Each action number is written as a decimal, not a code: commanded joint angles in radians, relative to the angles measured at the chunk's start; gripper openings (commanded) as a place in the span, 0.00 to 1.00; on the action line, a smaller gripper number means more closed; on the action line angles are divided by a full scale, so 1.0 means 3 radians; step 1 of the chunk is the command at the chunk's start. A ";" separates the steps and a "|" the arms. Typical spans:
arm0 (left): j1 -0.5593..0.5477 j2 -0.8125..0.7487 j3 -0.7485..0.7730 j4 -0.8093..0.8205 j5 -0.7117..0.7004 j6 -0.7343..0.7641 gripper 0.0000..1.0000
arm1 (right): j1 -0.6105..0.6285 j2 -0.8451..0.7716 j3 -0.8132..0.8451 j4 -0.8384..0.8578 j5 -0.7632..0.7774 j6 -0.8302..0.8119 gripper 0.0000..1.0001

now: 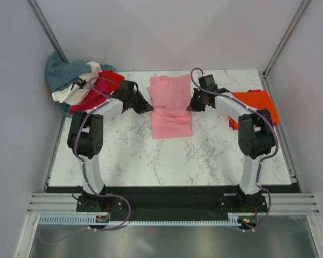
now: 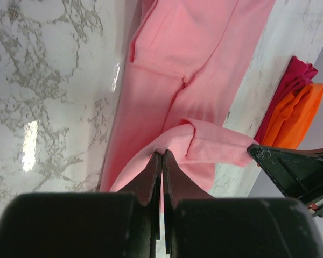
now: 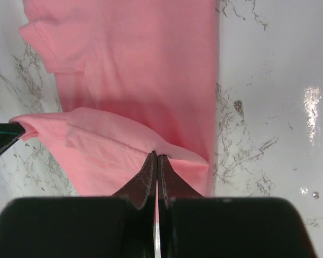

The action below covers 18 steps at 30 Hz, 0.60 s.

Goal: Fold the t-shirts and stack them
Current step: Fold the tshirt

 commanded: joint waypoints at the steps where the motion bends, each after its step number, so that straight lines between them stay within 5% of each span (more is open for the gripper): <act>1: 0.0033 0.0154 0.0216 0.0097 -0.0009 0.0044 0.02 | -0.0028 0.0019 0.0159 0.0095 0.0061 0.0042 0.00; 4: 0.0033 0.0221 0.0309 0.0091 -0.0019 0.0038 0.02 | -0.0059 0.0044 0.0189 0.0111 0.0051 0.0037 0.00; 7: 0.0043 0.0272 0.0365 0.0081 -0.0070 0.0059 0.25 | -0.0085 0.0141 0.0271 0.0177 -0.0010 0.0006 0.41; 8: 0.0048 0.0272 0.0395 0.0091 -0.0115 0.0109 0.42 | -0.0095 0.0177 0.0287 0.0182 0.0035 0.0006 0.64; 9: 0.0048 0.0287 0.0416 0.0076 -0.0126 0.0140 0.45 | -0.0100 0.0188 0.0327 0.0188 0.0066 0.0021 0.71; 13: 0.0048 0.0155 0.0376 0.0040 -0.0090 0.0243 0.51 | -0.0125 0.0081 0.0241 0.0193 0.0082 -0.0019 0.74; 18: -0.0028 -0.0275 -0.0161 0.0025 -0.0116 0.0391 0.50 | -0.0120 -0.0369 -0.0428 0.0315 0.0026 -0.0111 0.65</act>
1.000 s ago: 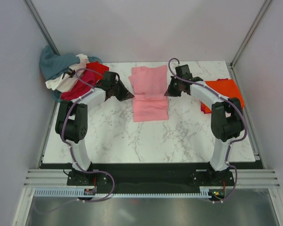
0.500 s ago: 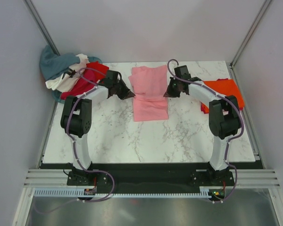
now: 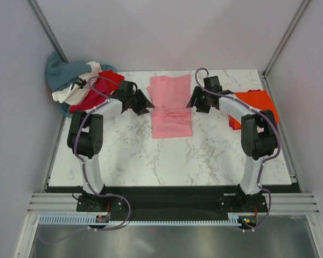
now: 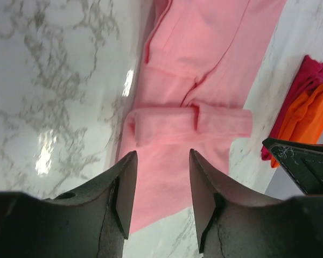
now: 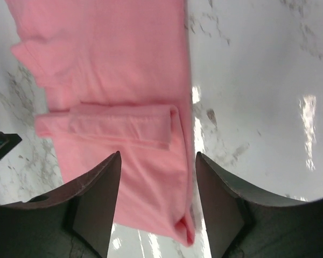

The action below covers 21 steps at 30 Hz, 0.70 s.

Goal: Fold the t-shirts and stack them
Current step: Fold the tshirt

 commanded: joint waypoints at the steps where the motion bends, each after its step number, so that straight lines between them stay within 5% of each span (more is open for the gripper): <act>1: -0.0089 -0.0495 -0.0321 -0.0003 -0.0049 0.0241 0.50 | 0.0002 -0.0414 -0.0431 0.0174 -0.0068 -0.0109 0.64; 8: -0.0258 -0.0807 -0.0971 0.0074 -0.0084 0.0282 0.46 | 0.0073 -0.0777 -0.1137 0.0384 -0.0253 -0.0257 0.59; 21: -0.0279 -0.0603 -0.1038 0.0094 -0.0064 0.0374 0.41 | 0.0181 -0.0583 -0.1087 0.0395 -0.0293 -0.0380 0.49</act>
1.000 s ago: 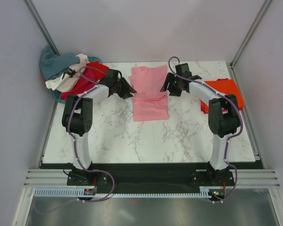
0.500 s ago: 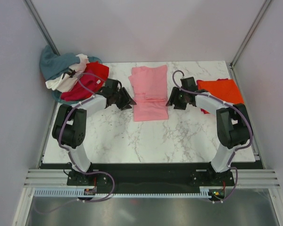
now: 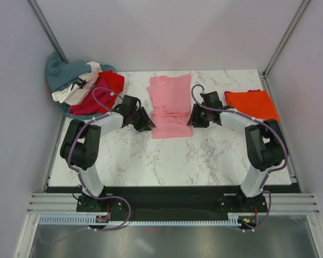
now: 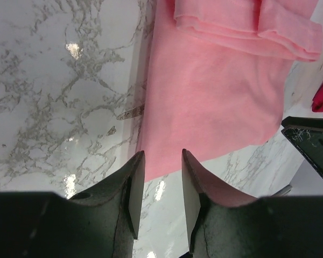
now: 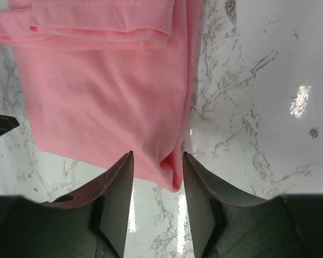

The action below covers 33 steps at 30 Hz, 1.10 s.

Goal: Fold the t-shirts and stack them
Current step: Fold the tshirt

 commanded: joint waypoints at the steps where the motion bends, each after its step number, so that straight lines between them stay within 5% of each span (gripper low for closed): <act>1: -0.0002 0.0086 0.0020 0.0099 -0.0016 0.0150 0.40 | 0.0001 0.0079 0.0073 0.0102 -0.0067 -0.0082 0.47; 13: -0.0027 0.0199 0.0025 0.0109 -0.0015 0.0171 0.39 | 0.0042 0.0110 0.0052 0.0107 -0.0149 -0.0072 0.41; 18: -0.0022 0.0224 0.0020 0.0120 -0.0005 0.0166 0.37 | 0.0052 0.0131 0.0032 0.0107 -0.0164 -0.0057 0.14; 22: -0.0032 0.0168 -0.0011 0.0130 0.0020 0.0155 0.26 | 0.0052 0.0075 0.0001 0.0112 -0.0149 -0.0041 0.00; 29: -0.0032 -0.0021 -0.0133 0.0140 0.0076 0.0155 0.03 | 0.0047 -0.0094 -0.0085 0.0107 -0.0134 -0.0006 0.00; 33: -0.0032 -0.0159 -0.0231 0.0140 0.0071 0.0155 0.02 | 0.0047 -0.0186 -0.0147 0.0107 -0.0129 0.0015 0.00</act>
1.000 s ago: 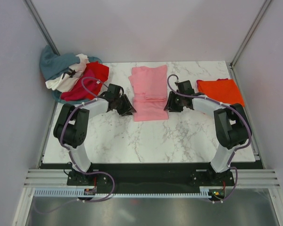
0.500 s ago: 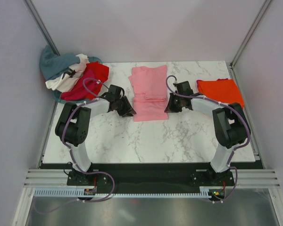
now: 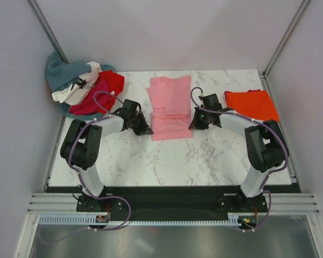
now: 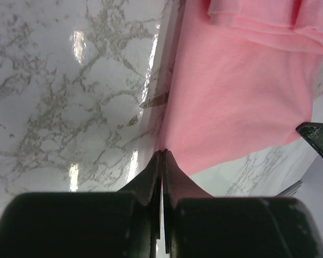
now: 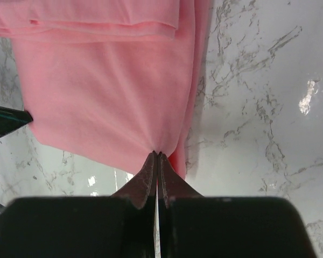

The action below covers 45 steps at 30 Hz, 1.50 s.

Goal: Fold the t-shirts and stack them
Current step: Fold the tshirt

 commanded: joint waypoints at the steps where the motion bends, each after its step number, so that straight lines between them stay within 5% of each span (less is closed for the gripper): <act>1: -0.0013 -0.0265 -0.0088 0.0063 0.0048 0.0113 0.02 | 0.0009 -0.0224 -0.0052 0.0068 -0.0013 0.0031 0.00; 21: -0.0069 -0.0551 -0.0651 0.0195 0.0115 0.0067 0.02 | 0.0060 -0.0516 -0.0849 0.0353 -0.0044 0.0210 0.00; 23: -0.0075 -0.0516 -0.0697 0.0226 0.0120 0.0062 0.04 | 0.0065 -0.0491 -0.0961 0.0415 -0.0069 0.0241 0.05; 25: -0.0075 -0.0521 -0.0697 0.0231 0.0120 0.0072 0.11 | 0.0065 -0.0536 -0.1008 0.0492 -0.0069 0.0272 0.28; 28: -0.0075 -0.0638 -0.0722 0.0231 0.0085 0.0103 0.23 | 0.0060 -0.0710 -0.1095 0.0523 -0.0029 0.0282 0.38; 33: -0.0085 -0.0807 -0.0779 0.0231 0.0074 0.0119 0.38 | 0.0076 -0.0803 -0.1115 0.0508 -0.0064 0.0302 0.40; 45: -0.0202 -0.0669 -0.0794 0.0236 0.0089 0.0052 0.40 | 0.0219 -0.0588 -0.1151 0.0564 0.0023 0.0389 0.39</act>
